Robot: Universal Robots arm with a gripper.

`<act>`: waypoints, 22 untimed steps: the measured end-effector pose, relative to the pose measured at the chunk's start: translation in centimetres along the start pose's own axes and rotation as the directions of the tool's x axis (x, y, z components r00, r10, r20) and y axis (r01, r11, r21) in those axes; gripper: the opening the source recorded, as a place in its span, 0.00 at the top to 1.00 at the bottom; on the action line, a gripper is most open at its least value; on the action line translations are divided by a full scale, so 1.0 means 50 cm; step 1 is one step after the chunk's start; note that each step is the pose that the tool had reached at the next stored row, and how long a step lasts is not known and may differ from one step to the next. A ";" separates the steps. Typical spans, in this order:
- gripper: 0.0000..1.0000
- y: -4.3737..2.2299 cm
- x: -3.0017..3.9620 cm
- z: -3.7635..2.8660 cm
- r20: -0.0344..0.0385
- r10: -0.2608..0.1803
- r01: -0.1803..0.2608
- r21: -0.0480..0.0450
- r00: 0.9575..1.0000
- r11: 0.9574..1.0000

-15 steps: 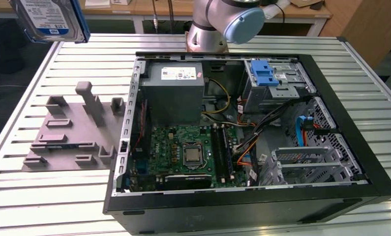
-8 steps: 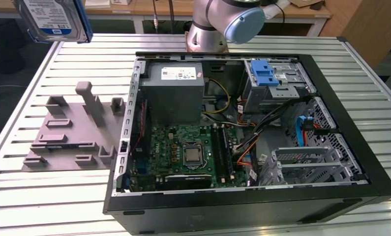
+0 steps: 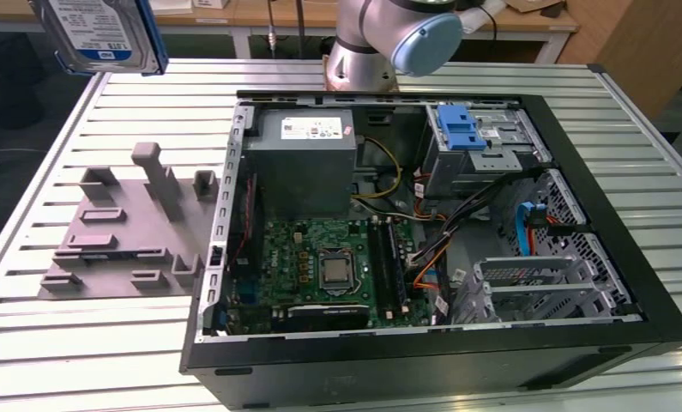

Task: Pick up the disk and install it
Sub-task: 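Pick up the disk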

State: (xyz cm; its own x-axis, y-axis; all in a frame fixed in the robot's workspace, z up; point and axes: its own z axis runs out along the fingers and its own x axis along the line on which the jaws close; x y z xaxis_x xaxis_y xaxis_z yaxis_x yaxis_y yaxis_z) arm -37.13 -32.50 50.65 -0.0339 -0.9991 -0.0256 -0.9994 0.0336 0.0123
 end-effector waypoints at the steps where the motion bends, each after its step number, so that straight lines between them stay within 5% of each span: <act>1: 0.64 -0.002 0.000 0.000 0.000 0.000 0.000 0.000 1.000 1.000; 22: 0.64 -0.037 -0.001 0.000 0.000 0.000 0.000 0.000 1.000 1.000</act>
State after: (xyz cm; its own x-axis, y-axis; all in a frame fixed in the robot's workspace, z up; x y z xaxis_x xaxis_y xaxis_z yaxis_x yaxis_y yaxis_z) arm -35.30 -32.50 50.65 -0.0339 -0.9991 -0.0256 -0.9994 0.0336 0.0123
